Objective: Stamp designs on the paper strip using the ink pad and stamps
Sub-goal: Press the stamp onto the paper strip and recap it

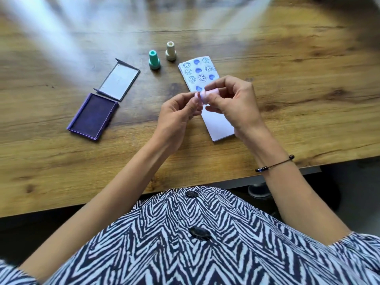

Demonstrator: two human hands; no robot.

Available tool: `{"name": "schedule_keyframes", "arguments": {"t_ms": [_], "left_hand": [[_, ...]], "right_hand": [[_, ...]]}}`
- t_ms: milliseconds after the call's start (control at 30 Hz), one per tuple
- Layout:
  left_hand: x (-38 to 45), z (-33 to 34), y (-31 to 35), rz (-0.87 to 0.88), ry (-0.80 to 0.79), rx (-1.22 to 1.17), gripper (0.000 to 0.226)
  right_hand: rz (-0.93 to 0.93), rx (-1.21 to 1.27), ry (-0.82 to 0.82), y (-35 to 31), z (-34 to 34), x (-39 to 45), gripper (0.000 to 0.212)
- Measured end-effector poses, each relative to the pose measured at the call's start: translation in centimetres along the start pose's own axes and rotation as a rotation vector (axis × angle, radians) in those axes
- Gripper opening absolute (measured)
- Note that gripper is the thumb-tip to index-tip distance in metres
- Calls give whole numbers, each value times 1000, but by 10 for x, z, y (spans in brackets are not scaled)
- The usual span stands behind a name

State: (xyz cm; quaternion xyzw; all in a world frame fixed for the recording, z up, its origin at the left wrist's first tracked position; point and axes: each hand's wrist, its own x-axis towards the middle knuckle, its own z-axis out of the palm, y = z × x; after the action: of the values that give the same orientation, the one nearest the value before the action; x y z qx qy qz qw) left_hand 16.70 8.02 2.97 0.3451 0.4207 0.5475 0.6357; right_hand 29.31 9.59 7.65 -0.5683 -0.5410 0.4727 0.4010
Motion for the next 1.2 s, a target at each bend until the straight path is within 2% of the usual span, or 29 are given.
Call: {"name": "schedule_keyframes", "arguments": {"t_ms": [100, 200, 400, 500, 567, 633, 767, 867, 1000, 1100, 1200], "left_hand": [[-3, -1, 3, 10, 21, -15, 17], [-3, -4, 4, 27, 39, 55, 7], [-3, -9, 6, 72, 101, 99, 6], [1, -21, 9, 103, 145, 188, 8], [7, -31, 15, 88, 170, 336, 10], [14, -43, 20, 50, 239, 428, 8], [27, -59, 30, 57, 411, 394, 11], [29, -65, 35, 61, 450, 355, 16], [37, -70, 41, 72, 463, 302, 14], [45, -71, 44, 76, 464, 279, 14], [50, -69, 45, 83, 456, 274, 14]], "right_hand": [[-25, -22, -1, 0, 5, -1, 13], [-41, -26, -4, 0, 9, -2, 11], [-21, 134, -3, 2, 26, 0, 15], [-27, 113, -10, 3, 41, 8, 14], [-26, 22, -35, 4, 50, 20, 11], [-99, -203, -59, 3, 61, 37, 6], [-429, -772, -69, -3, 85, 72, 17], [-510, -1007, -134, -2, 97, 87, 27], [-494, -1097, -190, -9, 99, 96, 24], [-494, -1054, -110, -26, 99, 109, 31], [-531, -1118, -115, -39, 109, 122, 27]]}}
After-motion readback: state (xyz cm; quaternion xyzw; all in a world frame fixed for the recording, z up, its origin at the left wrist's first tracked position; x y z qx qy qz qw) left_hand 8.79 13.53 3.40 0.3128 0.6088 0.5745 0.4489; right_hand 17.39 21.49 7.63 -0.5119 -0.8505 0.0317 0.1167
